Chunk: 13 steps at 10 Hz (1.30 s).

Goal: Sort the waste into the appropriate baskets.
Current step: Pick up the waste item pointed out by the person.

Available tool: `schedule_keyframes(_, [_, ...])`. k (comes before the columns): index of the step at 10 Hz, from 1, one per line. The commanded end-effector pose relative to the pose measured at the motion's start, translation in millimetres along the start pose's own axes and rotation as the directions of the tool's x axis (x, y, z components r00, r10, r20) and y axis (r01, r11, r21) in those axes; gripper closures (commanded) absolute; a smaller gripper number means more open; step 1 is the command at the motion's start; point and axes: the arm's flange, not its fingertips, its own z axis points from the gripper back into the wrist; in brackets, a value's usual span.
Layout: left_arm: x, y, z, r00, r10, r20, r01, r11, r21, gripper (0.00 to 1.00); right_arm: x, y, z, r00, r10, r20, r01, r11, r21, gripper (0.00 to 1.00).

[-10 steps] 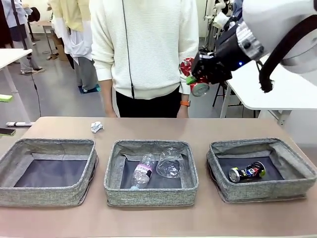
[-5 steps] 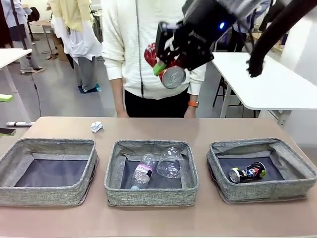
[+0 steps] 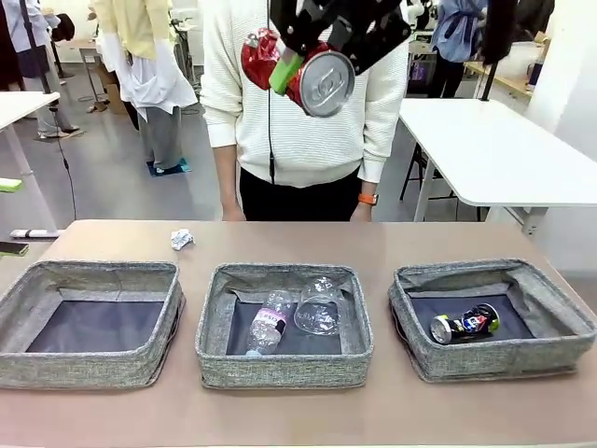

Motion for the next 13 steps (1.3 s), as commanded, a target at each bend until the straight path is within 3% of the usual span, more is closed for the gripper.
schedule_keyframes(1, [0.3, -1.2, 0.5, 1.000, -0.018, 0.006, 0.018, 1.000, -0.013, 0.00, 9.9, 6.1, 9.5, 1.000, -0.020, 0.006, 0.020, 1.000, -0.020, 0.71])
schedule_keyframes(13, [0.3, -1.2, 0.5, 1.000, -0.018, 0.006, 0.018, 1.000, -0.013, 0.00, 0.0, 0.0, 0.0, 1.000, 0.000, 0.000, 0.000, 1.000, 0.000, 0.71])
